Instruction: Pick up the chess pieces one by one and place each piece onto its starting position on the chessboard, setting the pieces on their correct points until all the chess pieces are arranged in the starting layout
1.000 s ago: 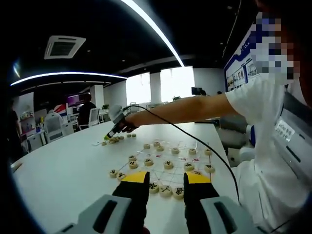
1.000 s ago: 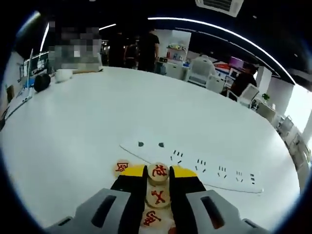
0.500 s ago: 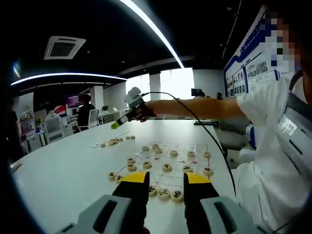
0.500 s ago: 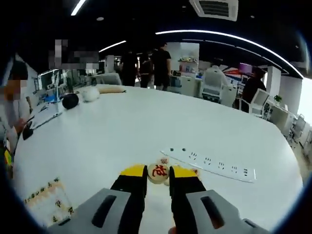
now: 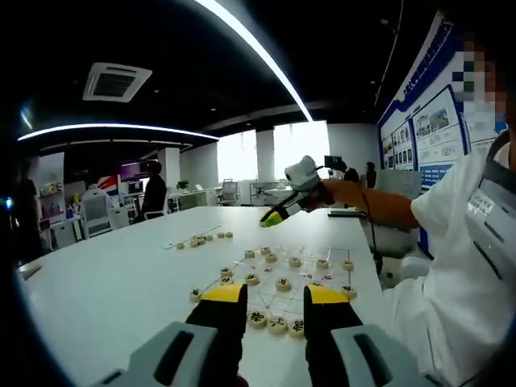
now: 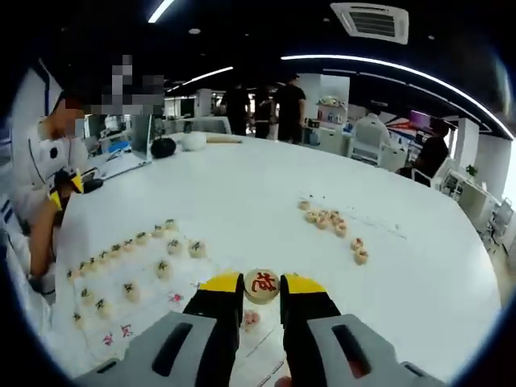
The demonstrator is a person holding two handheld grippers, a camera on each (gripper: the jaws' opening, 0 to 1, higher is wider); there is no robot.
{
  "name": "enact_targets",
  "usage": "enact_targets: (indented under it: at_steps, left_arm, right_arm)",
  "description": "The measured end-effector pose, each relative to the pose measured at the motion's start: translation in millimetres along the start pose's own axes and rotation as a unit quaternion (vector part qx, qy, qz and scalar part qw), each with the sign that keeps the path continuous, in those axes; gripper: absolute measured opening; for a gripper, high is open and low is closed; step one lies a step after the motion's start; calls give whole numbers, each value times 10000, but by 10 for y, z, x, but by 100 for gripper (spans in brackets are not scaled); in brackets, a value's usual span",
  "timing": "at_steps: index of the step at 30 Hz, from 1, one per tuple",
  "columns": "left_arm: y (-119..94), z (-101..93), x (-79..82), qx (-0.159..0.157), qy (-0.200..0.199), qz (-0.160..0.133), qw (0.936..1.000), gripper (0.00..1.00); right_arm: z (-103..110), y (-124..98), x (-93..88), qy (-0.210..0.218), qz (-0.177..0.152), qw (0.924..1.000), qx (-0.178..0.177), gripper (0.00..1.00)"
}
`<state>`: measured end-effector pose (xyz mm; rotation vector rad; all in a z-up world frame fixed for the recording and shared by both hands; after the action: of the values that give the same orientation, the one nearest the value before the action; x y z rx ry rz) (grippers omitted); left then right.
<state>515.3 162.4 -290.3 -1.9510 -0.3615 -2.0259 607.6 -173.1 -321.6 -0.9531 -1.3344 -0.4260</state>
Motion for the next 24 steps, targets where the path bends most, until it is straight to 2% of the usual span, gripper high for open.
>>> enact_targets:
  at_steps: [4, 7, 12, 18, 21, 24]
  left_arm:
    - [-4, -27, 20, -33, 17, -31, 10000, 30]
    - [-6, -40, 36, -63, 42, -49, 10000, 30]
    - [14, -43, 53, -72, 59, -58, 9999, 30]
    - [53, -137, 50, -251, 121, -25, 9996, 30]
    - [88, -224, 24, -439, 173, 63, 9989, 31]
    - [109, -283, -8, -580, 248, 146, 9979, 31]
  right_arm:
    - [208, -238, -205, 22, 94, 9998, 154, 19]
    - [440, -417, -354, 105, 100, 9991, 388, 20]
    - [712, -609, -538, -46, 261, 9974, 675, 20]
    - [885, -765, -693, -83, 461, 9941, 975, 20]
    - [937, -828, -795, -259, 622, 9914, 1125, 20]
    - [955, -839, -807, -231, 632, 9908, 1175, 20]
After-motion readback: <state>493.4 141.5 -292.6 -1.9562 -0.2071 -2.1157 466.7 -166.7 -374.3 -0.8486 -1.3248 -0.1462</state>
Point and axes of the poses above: the point that each gripper's makers call its tool centre point, and the gripper's own axes: y roughly forward along the fingers, z roughly to its left, x roughly out of its top, the point moved 4 cm from there along -y, roughly backward along the fingers, and after that the axes turned 10 degrees about -z, right-handed, at the moved point
